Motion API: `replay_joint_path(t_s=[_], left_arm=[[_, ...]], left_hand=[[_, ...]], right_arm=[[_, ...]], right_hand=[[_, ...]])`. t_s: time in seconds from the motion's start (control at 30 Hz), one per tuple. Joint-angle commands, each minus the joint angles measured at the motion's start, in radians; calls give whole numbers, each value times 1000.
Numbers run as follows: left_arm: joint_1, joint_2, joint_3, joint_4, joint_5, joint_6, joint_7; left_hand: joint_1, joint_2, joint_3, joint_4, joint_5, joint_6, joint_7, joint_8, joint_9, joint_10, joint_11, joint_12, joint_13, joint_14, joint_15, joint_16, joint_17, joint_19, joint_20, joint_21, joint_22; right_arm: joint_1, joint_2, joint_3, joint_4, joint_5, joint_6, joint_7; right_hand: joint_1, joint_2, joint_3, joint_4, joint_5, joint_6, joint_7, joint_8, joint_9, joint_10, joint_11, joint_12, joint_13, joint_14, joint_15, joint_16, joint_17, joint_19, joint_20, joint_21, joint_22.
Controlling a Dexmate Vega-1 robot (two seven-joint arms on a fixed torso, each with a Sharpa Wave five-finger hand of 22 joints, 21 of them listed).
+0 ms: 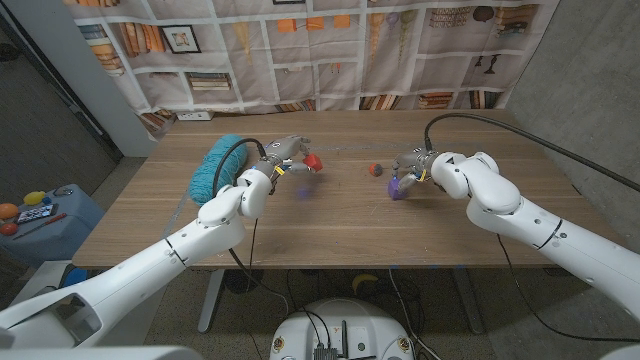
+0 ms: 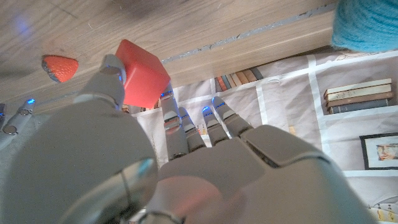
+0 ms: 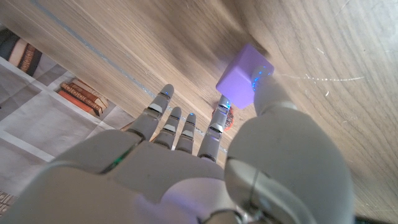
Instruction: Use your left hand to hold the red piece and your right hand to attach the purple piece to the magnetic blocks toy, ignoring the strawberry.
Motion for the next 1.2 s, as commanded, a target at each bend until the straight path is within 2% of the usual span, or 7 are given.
replay_joint_path(t_s=[0.03,0.5,0.9,1.2], left_arm=[[29,-10,-31,-22,-60,0,50],[51,-33,-81,-14,-189,-48,114],[64,-48,-115,-1,-303,-88,156],[89,-67,-136,5,-386,-121,195]], left_hand=[[25,29,-1,1,3,153,-99,3,2,4,0,-2,3,1,-78,-3,3,-6,-16,-1,2],[27,32,-6,1,4,156,-101,-2,2,-22,5,-10,3,-20,-66,-8,3,-13,-16,-2,2],[30,34,-10,1,5,153,-103,-7,3,-39,17,-12,3,-41,-53,-10,3,-17,-13,-3,2],[32,36,-12,1,5,152,-102,-11,3,-48,16,-12,3,-50,-46,-10,3,-20,-10,-3,2]], right_arm=[[-24,-16,51,-39,123,-40,-48],[-46,-31,90,-69,288,-118,-145],[-59,-49,128,-72,480,-141,-269],[-76,-68,156,-75,616,-145,-361]], right_hand=[[-4,25,1,8,-2,93,-39,42,23,4,-6,-6,0,-4,-1,-1,3,-6,-2,-2,4],[-12,33,-7,11,-10,106,-39,48,24,8,-4,-8,-1,-9,0,-3,4,-10,3,-3,4],[-18,38,-14,13,-15,112,-39,50,24,12,1,-8,-2,-12,-1,-4,5,-15,6,-4,4],[-22,41,-18,14,-18,115,-39,51,24,18,2,-8,-2,-11,-1,-4,5,-16,6,-4,4]])
